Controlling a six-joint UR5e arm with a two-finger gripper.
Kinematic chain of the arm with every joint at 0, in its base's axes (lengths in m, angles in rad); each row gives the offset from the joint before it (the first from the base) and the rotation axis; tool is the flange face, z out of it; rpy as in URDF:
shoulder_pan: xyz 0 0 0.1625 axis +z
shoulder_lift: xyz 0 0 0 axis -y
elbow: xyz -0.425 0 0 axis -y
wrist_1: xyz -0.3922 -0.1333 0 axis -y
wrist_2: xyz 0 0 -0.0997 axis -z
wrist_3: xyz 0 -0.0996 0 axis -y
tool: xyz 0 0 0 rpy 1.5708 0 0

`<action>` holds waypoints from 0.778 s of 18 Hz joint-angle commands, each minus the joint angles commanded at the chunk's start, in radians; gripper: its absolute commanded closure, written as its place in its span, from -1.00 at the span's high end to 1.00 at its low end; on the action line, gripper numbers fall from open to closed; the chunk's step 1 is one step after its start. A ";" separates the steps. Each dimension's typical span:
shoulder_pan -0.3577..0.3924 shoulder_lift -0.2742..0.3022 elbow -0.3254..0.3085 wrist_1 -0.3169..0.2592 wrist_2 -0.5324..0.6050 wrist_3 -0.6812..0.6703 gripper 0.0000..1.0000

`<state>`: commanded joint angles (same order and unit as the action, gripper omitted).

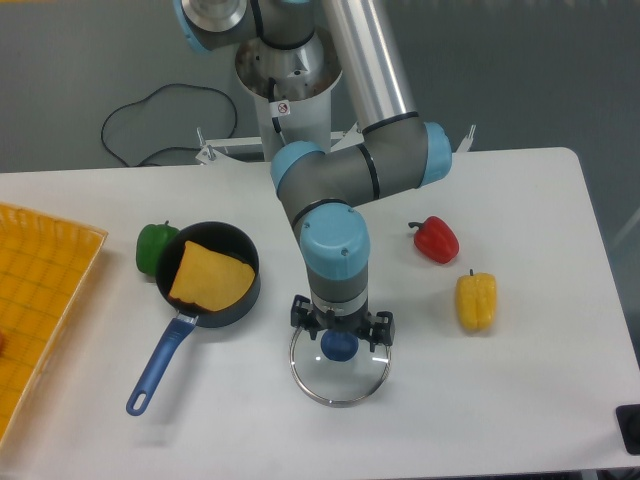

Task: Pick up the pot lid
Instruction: 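Lower the open gripper around the blue knob of the glass lid, then close the gripper on the blue knob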

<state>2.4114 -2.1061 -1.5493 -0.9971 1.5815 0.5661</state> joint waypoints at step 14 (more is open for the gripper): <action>-0.003 -0.026 -0.005 0.000 -0.006 -0.015 1.00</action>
<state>2.4083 -2.1322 -1.5539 -0.9971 1.5754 0.5507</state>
